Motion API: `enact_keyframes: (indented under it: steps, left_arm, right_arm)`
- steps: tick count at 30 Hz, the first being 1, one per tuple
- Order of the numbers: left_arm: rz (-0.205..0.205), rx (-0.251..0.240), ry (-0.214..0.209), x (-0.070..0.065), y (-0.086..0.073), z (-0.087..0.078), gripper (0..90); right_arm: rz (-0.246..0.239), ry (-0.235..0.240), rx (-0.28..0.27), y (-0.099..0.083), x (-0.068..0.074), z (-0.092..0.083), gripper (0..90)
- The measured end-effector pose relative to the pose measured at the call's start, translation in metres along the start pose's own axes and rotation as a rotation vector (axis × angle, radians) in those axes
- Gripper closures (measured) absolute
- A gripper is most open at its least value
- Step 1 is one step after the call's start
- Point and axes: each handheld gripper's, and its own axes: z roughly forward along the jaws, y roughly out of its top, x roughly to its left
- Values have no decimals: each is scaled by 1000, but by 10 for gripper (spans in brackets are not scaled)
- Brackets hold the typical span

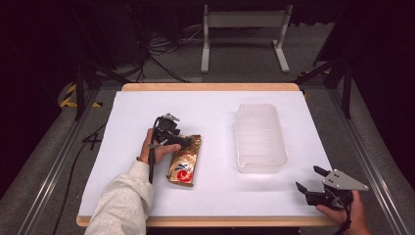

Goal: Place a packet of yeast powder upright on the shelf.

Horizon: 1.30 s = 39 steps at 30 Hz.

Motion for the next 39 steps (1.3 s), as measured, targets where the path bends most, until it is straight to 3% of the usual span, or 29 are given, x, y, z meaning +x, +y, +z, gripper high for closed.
enact_keyframes:
  steps: [1, 2, 4, 8, 13, 16, 21, 28, 39]
  left_arm:
    - [-2, -1, -27, -1, 0, -1, 441]
    - [-2, -1, -27, -2, 0, -1, 505]
    - [-4, 5, -33, -2, 0, -1, 511]
    - [-20, 16, -79, -1, 0, -1, 619]
    - [-22, -5, -66, 0, -1, -6, 800]
    - [0, -9, -52, -2, 0, -8, 810]
    - [14, -59, -41, -7, 4, -19, 824]
    - [37, -156, -71, -16, 7, -45, 822]
    - [135, -237, -87, -42, 9, -89, 831]
  right_arm:
    - [1, -6, -2, 0, 0, -1, 178]
    - [3, -8, -4, 0, -1, -2, 178]
    - [5, -8, -4, 0, -1, -2, 178]
    - [4, -3, 6, -1, -2, 0, 178]
    - [1, -1, 15, 0, -1, 1, 177]
    - [-1, -5, 16, 0, -1, 1, 177]
    - [-1, -4, 15, 0, -1, 1, 177]
    - [-2, -5, 10, 0, -1, 0, 178]
    - [-1, -8, 10, 0, -1, -1, 176]
